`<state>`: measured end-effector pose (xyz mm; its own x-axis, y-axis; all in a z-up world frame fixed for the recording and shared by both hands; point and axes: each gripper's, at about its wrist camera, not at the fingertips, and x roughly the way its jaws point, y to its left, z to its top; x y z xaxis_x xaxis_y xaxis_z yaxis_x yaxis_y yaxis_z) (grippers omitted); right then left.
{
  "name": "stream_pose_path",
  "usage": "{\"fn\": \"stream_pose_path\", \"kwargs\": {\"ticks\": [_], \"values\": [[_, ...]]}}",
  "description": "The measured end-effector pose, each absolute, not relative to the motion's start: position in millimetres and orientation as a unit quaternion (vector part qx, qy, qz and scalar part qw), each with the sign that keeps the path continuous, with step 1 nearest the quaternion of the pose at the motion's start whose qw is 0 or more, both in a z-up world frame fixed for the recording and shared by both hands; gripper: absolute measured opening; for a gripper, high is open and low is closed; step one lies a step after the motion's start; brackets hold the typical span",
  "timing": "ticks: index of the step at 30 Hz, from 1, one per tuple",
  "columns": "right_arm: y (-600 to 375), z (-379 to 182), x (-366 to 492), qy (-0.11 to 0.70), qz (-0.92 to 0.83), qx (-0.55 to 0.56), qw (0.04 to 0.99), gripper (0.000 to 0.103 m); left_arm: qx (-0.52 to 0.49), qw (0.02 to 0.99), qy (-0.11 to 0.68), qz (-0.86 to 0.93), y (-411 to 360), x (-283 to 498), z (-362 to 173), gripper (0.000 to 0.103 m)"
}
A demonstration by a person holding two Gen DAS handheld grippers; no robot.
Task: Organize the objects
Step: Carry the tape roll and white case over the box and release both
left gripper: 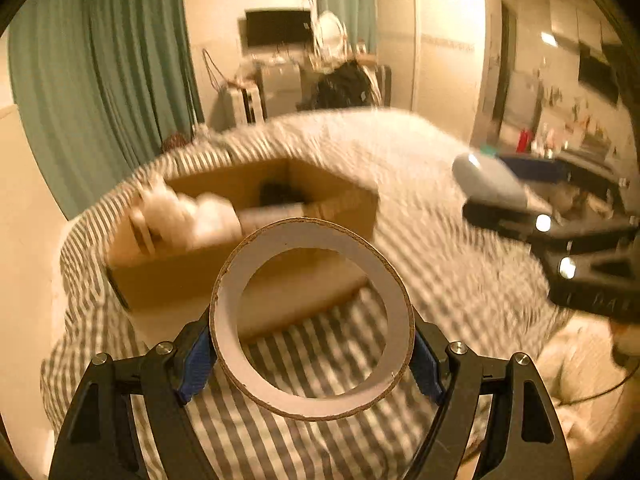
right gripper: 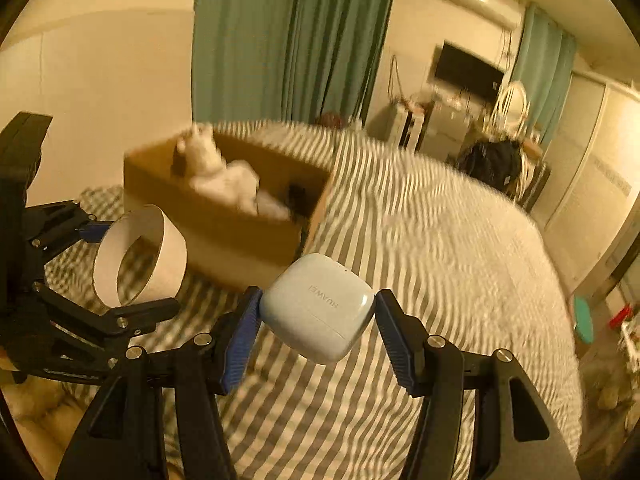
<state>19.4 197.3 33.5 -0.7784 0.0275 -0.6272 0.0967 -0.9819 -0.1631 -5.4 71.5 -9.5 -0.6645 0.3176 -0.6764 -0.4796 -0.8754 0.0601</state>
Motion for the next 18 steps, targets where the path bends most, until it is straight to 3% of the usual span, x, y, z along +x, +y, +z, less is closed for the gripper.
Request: {"fn": "stream_pose_path", "kwargs": {"ticks": [7, 18], "values": [[186.6, 77.8, -25.5, 0.101, -0.952, 0.284, 0.048, 0.058, -0.317, 0.189, 0.105, 0.924, 56.3, -59.2, 30.5, 0.082], [184.1, 81.0, -156.3, 0.071, -0.947, 0.293, 0.108, 0.058, -0.355, 0.146, 0.103, 0.918, 31.9, -154.9, 20.4, 0.082]]}}
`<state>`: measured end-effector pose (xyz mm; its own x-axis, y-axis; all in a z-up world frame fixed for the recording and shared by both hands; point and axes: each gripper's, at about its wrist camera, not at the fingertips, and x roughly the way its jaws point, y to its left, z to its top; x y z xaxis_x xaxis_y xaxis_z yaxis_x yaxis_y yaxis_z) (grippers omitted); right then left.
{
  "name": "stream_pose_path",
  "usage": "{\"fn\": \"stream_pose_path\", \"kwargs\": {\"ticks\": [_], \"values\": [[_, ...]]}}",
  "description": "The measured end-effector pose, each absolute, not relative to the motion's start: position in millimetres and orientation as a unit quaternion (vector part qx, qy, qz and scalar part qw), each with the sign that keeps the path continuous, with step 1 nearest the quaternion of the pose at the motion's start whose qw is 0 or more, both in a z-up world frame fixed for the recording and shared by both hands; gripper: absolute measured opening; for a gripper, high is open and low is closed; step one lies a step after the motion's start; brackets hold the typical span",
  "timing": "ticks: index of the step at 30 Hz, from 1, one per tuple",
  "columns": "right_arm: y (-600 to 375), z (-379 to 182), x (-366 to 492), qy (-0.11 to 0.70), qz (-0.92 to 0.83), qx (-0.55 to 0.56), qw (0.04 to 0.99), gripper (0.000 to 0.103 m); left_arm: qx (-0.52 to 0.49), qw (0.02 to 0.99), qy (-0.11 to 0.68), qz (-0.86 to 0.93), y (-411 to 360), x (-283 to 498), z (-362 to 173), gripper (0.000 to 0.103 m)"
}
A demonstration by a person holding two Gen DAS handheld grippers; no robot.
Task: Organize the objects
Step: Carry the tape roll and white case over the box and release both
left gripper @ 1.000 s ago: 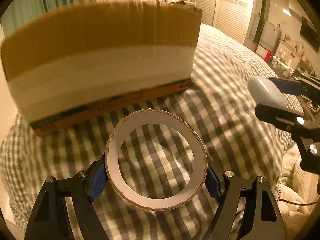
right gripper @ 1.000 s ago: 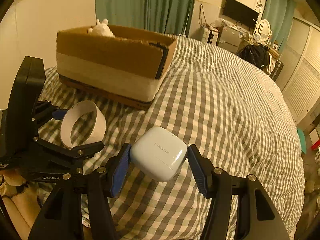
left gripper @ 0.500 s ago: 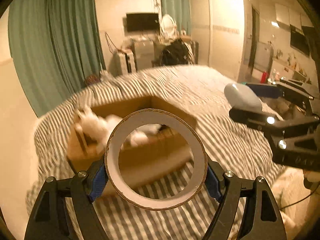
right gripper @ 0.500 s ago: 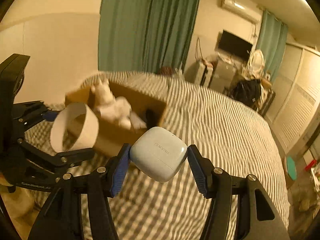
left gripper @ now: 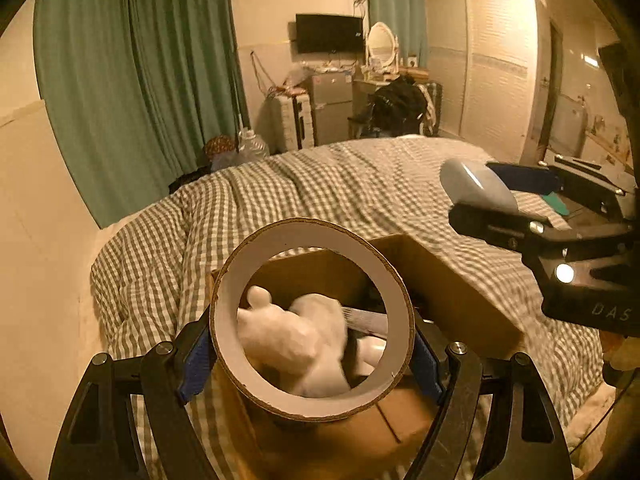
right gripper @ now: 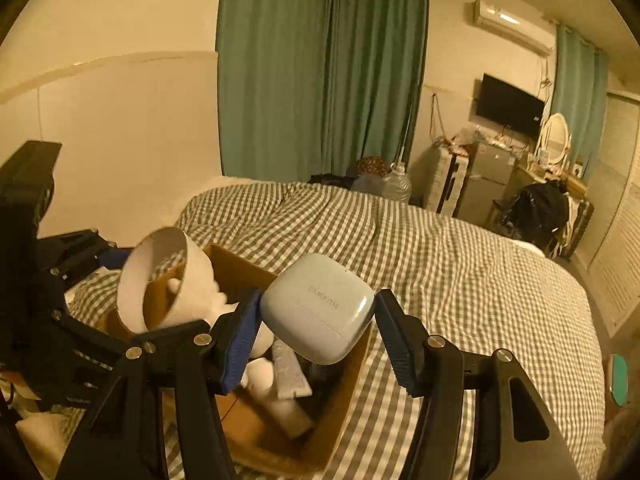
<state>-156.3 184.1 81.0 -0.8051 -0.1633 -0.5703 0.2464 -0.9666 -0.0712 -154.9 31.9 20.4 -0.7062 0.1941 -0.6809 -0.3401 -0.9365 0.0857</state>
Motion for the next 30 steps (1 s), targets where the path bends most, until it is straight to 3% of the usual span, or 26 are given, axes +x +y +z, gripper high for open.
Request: {"fn": "stream_pose_path", "kwargs": {"ticks": [14, 18, 21, 24, 30], "values": [[197.7, 1.1, -201.6, 0.050, -0.899, 0.395, 0.179, 0.058, -0.418, 0.161, 0.122, 0.886, 30.6, -185.2, 3.3, 0.083], [201.6, 6.6, -203.2, 0.046, -0.901, 0.390, 0.183, 0.071, -0.422, 0.160, 0.131, 0.883, 32.4, -183.2, 2.1, 0.084], [204.3, 11.7, -196.6, 0.047, -0.904, 0.385, 0.180, 0.073, -0.426, 0.153, 0.138, 0.881, 33.5, -181.8, 3.0, 0.085], [208.5, 20.0, -191.4, 0.047, -0.909, 0.380, 0.165, 0.075, -0.425, 0.156, 0.131, 0.882, 31.8, -177.1, 8.0, 0.094], [217.7, 45.4, -163.8, 0.040, -0.924, 0.359, 0.124, 0.081, -0.404, 0.160, 0.118, 0.893, 30.0, -157.4, 33.4, 0.094]]}}
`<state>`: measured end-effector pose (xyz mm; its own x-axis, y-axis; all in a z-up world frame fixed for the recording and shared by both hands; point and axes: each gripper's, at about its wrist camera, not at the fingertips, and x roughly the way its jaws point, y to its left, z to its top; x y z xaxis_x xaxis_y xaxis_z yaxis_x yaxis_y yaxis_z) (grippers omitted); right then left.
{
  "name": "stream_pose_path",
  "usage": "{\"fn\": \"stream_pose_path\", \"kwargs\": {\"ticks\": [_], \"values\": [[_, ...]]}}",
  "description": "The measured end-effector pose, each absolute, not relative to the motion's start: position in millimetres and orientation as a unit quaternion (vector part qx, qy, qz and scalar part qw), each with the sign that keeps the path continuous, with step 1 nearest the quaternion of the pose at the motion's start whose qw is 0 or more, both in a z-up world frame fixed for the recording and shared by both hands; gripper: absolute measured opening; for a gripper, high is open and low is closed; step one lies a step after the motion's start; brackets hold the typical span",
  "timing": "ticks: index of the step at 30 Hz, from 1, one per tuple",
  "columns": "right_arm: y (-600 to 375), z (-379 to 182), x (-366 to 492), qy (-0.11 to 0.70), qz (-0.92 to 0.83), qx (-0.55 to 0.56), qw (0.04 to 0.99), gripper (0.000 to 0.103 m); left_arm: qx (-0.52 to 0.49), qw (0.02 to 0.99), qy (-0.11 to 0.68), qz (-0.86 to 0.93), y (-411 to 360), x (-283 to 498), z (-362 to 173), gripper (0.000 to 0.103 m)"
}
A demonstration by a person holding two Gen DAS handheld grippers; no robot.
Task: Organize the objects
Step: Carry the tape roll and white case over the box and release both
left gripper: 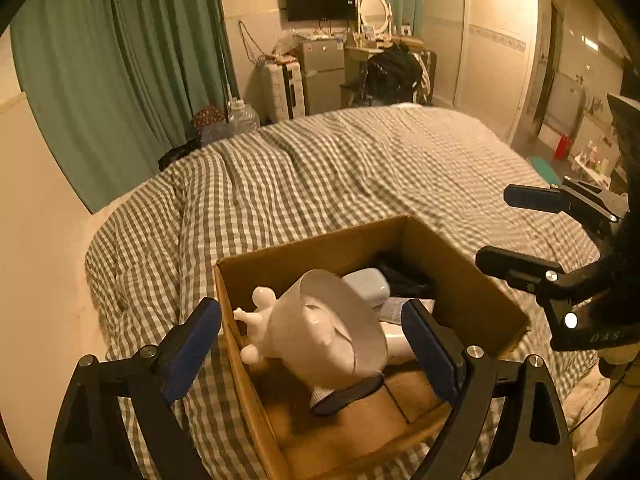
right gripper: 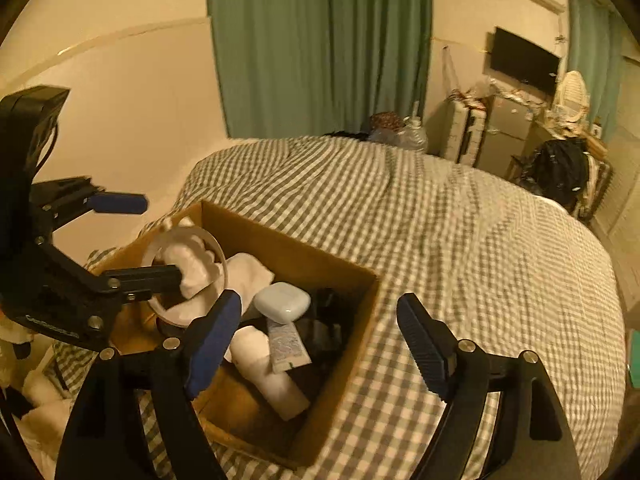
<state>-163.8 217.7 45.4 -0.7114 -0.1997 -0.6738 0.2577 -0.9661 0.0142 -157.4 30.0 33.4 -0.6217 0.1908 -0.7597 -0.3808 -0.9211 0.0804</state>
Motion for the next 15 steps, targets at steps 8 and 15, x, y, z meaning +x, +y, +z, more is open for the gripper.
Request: {"fn": "stream_pose_path", "kwargs": {"ticks": [8, 15], "values": [[213.8, 95.3, -136.0, 0.033, -0.942, 0.323, 0.087, 0.086, -0.353, 0.128, 0.101, 0.922, 30.9, -118.6, 78.3, 0.094], [200.1, 130.3, -114.2, 0.042, -0.955, 0.291, 0.041, 0.093, -0.303, 0.089, 0.085, 0.945, 31.0, -97.2, 108.9, 0.095]]}}
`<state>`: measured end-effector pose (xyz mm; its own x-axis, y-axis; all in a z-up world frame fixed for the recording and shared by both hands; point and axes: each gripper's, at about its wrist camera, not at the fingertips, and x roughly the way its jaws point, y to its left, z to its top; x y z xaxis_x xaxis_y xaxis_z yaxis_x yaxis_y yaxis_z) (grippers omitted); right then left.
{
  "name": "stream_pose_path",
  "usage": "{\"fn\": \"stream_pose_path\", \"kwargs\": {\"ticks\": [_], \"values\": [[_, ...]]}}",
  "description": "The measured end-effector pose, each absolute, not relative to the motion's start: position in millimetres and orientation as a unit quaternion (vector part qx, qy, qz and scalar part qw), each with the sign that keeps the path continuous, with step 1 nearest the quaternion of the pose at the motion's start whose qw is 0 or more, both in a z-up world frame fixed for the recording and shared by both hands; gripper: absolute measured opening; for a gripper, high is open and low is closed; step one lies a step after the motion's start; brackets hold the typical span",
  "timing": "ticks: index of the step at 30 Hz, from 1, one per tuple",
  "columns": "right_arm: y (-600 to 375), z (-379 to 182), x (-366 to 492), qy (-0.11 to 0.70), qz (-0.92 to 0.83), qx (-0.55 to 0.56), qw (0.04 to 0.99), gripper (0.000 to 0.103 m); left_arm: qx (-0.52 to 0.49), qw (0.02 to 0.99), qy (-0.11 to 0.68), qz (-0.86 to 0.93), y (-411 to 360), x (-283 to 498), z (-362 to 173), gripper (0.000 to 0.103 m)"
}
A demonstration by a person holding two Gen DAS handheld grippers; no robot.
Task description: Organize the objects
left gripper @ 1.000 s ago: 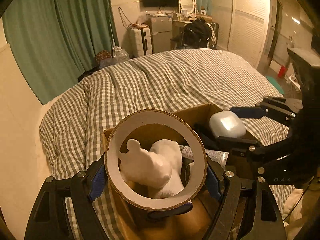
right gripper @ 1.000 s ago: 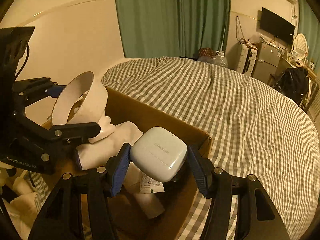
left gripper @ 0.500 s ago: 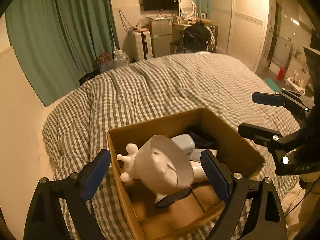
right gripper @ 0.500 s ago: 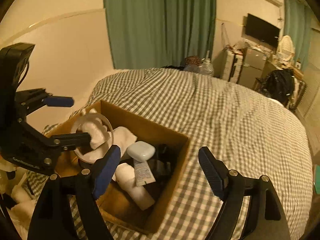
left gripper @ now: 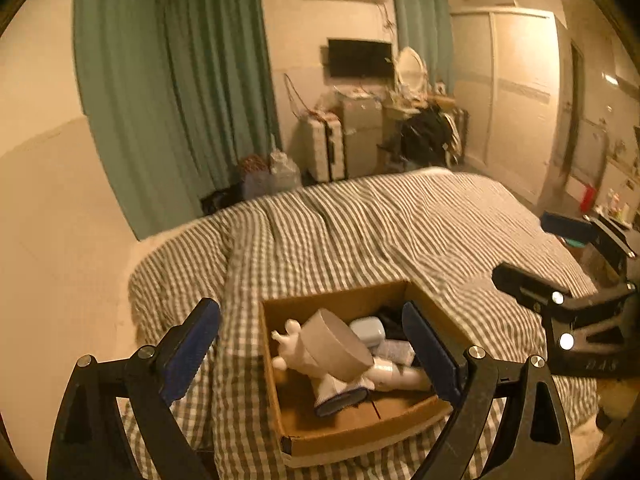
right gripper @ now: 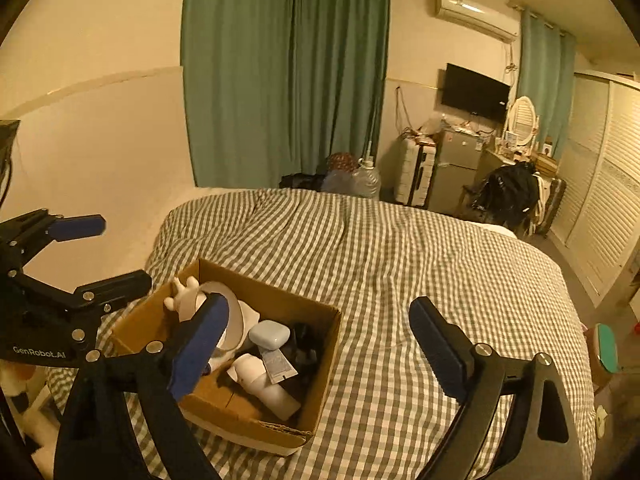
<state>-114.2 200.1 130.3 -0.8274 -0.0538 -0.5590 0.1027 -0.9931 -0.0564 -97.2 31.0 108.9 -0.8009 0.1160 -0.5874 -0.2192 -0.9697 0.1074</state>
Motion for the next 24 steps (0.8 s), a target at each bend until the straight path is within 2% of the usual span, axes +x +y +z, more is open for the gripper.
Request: {"fn": "stream_pose_path", "kwargs": {"ticks": [2, 5, 14, 24], "values": [[196.6, 134.8, -110.9, 0.046, -0.957, 0.284, 0.022, 0.095, -0.283, 0.078, 0.070, 0.953, 28.7, -93.4, 113.5, 0.095], [196.1, 137.9, -102.1, 0.050, -0.963, 0.266, -0.011, 0.100, -0.262, 0.071, 0.039, 0.962, 23.2, -89.7, 110.6, 0.102], [220.6, 76.3, -122.5, -0.010, -0.938, 0.344, -0.036, 0.100, -0.304, 0.004, 0.011, 0.952, 13.2, -102.9, 47.4, 0.102], [228.0, 44.0, -125.7, -0.039, -0.937, 0.344, -0.035, 0.100, -0.292, 0.029, 0.028, 0.955, 22.3, -89.3, 38.5, 0.102]]}}
